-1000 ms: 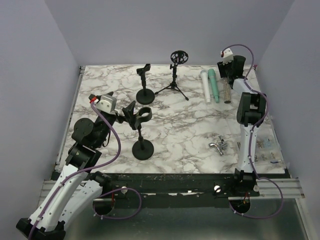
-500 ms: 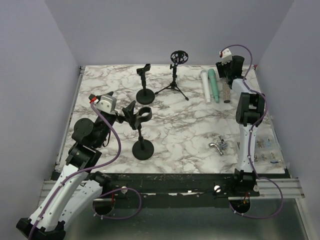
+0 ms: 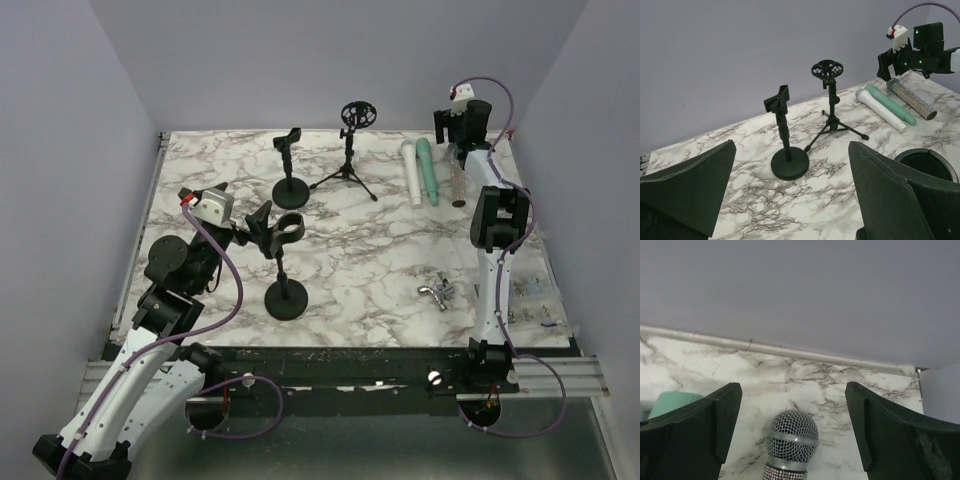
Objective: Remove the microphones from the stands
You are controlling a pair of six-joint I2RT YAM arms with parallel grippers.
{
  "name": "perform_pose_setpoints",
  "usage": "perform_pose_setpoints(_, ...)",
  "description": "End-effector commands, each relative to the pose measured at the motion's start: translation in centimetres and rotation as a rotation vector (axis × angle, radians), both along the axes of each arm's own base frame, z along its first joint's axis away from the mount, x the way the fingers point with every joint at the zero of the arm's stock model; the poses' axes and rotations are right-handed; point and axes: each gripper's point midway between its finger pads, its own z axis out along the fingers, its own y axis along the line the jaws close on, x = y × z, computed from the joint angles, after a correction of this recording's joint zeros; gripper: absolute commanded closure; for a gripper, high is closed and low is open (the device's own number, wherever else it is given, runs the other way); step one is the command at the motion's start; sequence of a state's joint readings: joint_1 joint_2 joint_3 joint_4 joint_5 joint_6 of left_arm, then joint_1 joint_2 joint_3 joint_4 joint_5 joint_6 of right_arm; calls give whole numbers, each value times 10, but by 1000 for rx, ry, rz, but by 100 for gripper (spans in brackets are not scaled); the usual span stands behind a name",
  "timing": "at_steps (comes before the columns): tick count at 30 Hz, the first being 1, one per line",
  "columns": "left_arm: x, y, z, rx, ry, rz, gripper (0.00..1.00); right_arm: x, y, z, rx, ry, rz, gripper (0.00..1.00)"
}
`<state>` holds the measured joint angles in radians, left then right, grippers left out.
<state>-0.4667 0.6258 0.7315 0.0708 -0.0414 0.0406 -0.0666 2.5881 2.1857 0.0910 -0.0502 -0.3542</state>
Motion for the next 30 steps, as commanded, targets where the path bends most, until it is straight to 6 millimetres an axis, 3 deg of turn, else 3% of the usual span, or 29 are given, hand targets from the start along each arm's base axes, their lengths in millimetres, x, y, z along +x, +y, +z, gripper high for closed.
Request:
perform_pose_setpoints(1,2,-5,-26,53,66,-19,1,0,-9,78,158,-100,-160,5)
perform_pose_setpoints(5,-1,-8,-22,28,61,-44,1,-24,4,103,354,-69,-204,0)
perform_pose_setpoints(7,-6,-15,-19,9,55,-85,2,-44,14,122,473,-67,-217,0)
perform_pose_setpoints(8,-8,-16,-17,3,52,-98,1,-57,20,116,527,-38,-220,0)
perform_pose_setpoints(9,-10,-17,-14,1,45,-109,1,-70,32,127,609,-39,-193,0)
perform_pose_setpoints(10,-13,-19,-10,-1,32,-126,1,-85,42,118,671,-8,-182,0)
perform_pose_setpoints(12,-20,-22,-5,-33,26,-156,1,-111,71,122,762,5,-120,0)
perform_pose_setpoints(19,-34,-29,-6,-107,68,-221,1,-203,156,99,815,169,33,0)
perform_pose_setpoints(23,-41,-24,-9,-149,154,-200,2,-247,176,97,826,205,96,0)
perform_pose_setpoints(27,-57,-17,7,-189,209,-199,2,-281,179,103,860,192,130,0)
perform_pose_setpoints(30,-71,-7,23,-218,223,-183,1,-302,187,95,907,231,162,0)
